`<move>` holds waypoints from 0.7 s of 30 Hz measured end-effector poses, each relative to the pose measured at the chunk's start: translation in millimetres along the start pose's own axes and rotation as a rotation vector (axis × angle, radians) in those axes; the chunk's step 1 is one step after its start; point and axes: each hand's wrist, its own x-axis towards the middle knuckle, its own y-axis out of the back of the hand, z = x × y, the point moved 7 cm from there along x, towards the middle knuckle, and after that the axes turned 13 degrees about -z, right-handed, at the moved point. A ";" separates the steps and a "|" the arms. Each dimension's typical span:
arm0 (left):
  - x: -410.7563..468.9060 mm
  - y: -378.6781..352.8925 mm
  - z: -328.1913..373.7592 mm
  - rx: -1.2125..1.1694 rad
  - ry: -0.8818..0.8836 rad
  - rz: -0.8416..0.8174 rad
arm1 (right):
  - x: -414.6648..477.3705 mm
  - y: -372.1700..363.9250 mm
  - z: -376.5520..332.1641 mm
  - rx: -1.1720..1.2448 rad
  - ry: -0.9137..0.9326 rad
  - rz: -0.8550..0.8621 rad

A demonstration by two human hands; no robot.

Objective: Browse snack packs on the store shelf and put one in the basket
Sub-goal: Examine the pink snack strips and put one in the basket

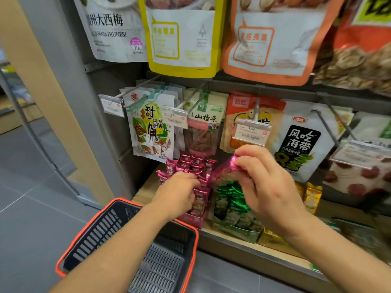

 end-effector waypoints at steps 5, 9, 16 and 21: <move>-29.6 46.4 3.0 -0.573 0.106 0.087 | -27.6 27.4 12.6 0.542 -0.352 -0.008; -53.9 64.4 46.9 -1.085 -0.071 -0.079 | -43.6 4.0 19.5 0.950 -0.574 -0.096; -76.5 74.1 90.0 -1.154 -0.175 0.005 | -39.3 -9.0 1.7 1.005 -0.463 -0.162; -88.3 81.0 79.2 -1.200 -0.140 0.125 | -35.4 -31.9 -5.7 1.210 -0.424 -0.357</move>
